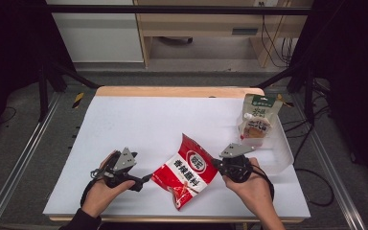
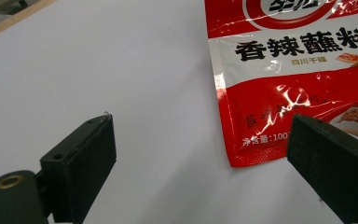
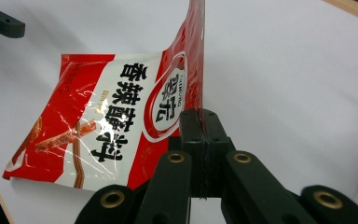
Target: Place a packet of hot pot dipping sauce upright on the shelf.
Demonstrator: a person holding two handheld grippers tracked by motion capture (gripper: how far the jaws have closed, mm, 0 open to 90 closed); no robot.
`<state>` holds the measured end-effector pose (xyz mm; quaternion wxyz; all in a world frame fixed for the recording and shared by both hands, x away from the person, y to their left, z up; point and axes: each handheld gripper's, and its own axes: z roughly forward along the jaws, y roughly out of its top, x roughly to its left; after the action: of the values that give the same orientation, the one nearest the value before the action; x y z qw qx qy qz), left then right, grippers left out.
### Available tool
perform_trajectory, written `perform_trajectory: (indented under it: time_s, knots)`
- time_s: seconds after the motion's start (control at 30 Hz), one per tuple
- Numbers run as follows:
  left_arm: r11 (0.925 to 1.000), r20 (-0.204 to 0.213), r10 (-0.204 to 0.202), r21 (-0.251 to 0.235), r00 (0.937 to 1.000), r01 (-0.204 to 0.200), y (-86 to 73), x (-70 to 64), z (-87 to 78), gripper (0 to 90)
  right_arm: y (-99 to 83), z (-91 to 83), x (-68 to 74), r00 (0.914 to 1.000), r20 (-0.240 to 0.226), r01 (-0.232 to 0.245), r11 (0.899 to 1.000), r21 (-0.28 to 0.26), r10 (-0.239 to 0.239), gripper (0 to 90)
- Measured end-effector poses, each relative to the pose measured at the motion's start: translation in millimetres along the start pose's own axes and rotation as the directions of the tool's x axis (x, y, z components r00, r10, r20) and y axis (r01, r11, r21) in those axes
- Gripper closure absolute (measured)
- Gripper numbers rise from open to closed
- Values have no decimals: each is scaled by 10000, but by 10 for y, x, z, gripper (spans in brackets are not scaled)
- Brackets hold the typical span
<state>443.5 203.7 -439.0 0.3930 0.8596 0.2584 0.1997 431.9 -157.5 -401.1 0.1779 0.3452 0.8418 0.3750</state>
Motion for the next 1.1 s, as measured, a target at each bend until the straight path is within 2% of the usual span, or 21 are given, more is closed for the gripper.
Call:
perform_trajectory:
  time_s: [0.2,0.4,0.43,0.57,0.8,1.1]
  knots:
    - [10000,9,-76,-26,10000,76,33,69,-54,81,208,-5,-23,9982,-298,519,9986,-98,-522,900]
    - [10000,-43,56,53,10000,-56,86,113,-82,89,356,22,-39,9949,-530,857,9962,-141,-863,900]
    - [9999,-65,122,66,9999,-121,112,123,-90,90,426,39,-35,9930,-581,1023,9947,-140,-1030,900]
    - [9997,-170,221,-60,9996,-222,212,164,-129,93,519,68,-18,9880,-708,1372,9905,-100,-1376,900]
    - [9990,-326,419,-123,9986,-423,337,232,-187,107,664,79,5,9815,-841,1697,9850,-323,-1719,900]
    - [9985,-510,444,-308,9977,-460,461,296,-238,112,795,70,43,9740,-909,2037,9778,-487,-2074,900]
